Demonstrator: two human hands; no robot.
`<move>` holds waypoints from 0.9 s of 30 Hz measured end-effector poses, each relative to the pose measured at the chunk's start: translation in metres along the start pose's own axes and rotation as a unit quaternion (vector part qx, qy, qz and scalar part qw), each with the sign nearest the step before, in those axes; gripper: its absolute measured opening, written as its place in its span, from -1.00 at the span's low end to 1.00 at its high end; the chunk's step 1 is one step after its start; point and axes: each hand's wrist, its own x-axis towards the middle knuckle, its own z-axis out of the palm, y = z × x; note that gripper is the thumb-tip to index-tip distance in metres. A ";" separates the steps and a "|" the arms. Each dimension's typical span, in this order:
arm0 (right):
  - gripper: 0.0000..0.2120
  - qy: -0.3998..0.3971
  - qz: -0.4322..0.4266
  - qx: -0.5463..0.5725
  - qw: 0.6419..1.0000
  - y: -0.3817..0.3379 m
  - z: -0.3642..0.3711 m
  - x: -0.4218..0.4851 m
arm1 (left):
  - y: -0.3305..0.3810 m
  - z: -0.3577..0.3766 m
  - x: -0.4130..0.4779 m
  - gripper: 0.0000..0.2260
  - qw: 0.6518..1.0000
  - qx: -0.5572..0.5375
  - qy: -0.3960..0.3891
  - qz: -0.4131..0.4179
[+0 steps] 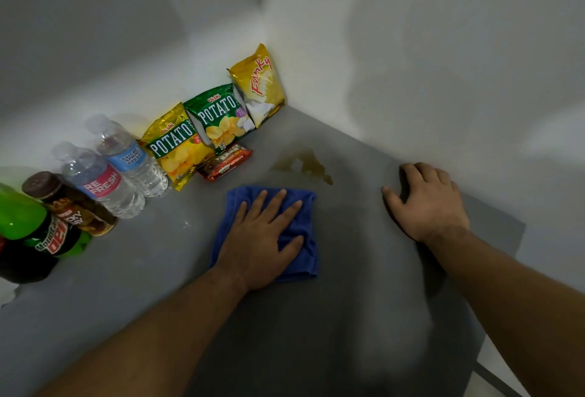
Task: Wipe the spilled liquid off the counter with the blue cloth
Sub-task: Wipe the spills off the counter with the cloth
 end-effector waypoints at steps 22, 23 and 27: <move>-0.32 0.045 0.005 -0.014 0.999 0.001 0.004 -0.001 | -0.004 -0.004 0.050 -0.29 0.999 0.005 0.004 -0.036; -0.32 0.047 0.005 -0.014 0.999 0.001 0.005 0.000 | -0.007 -0.006 0.061 -0.29 0.999 0.004 0.002 -0.045; -0.33 0.050 0.003 -0.018 0.999 0.003 0.008 0.001 | -0.010 -0.010 0.101 -0.30 0.998 0.013 -0.006 -0.059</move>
